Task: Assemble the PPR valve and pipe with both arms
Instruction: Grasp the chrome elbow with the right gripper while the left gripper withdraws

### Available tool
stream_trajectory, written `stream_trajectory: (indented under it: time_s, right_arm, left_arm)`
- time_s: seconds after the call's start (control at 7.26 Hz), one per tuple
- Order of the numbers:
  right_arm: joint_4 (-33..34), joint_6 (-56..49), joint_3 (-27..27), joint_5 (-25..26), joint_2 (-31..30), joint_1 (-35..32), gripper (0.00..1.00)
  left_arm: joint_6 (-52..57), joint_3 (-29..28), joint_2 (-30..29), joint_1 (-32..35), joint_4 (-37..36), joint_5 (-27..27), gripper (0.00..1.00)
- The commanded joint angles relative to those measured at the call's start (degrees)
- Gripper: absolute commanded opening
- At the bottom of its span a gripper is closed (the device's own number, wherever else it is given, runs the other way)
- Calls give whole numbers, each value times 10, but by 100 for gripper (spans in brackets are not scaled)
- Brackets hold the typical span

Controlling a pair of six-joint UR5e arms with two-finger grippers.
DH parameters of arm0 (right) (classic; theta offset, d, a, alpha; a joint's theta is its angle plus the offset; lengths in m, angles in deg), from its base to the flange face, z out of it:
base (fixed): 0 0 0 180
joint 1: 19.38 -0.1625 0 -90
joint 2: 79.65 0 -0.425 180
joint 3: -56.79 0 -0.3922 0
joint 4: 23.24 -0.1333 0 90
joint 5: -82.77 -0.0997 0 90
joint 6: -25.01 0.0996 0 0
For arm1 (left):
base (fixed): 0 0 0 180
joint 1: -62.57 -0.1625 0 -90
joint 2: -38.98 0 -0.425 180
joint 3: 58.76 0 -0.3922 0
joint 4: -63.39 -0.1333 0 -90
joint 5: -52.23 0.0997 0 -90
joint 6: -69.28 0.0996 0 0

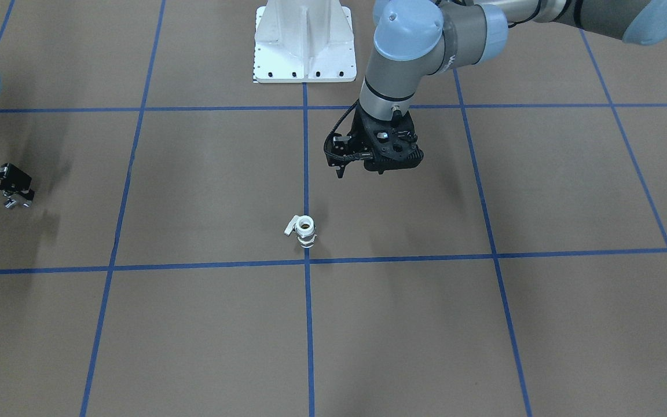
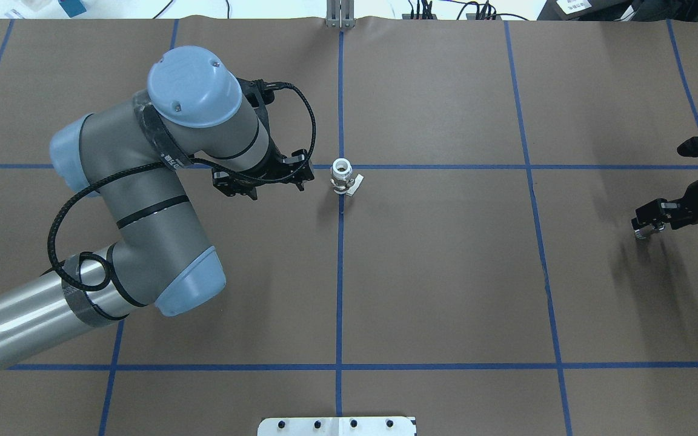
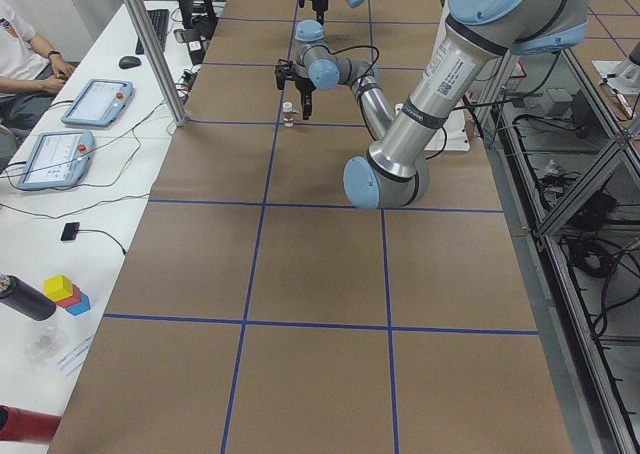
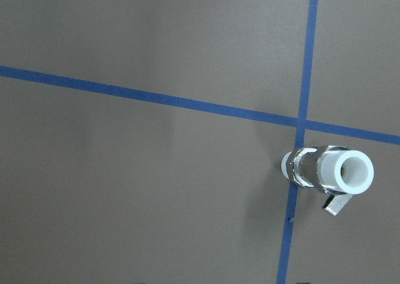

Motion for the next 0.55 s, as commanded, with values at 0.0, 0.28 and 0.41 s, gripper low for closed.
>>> stream_trajectory:
  time_s: [0.0,0.28,0.41]
  right_arm:
    - [-1,-2,-4,-5,-3,-1,13]
    - [-1,-9,-35,-6,-29,-1,0]
    - [3,-3,-57,-7,-31,-2,0]
  left_arm:
    - [-2,0,0,-1,1,0,85]
    - [-3,-1,0,-1,2,0,85]
    - [-3,-1,0,0,2,0,85]
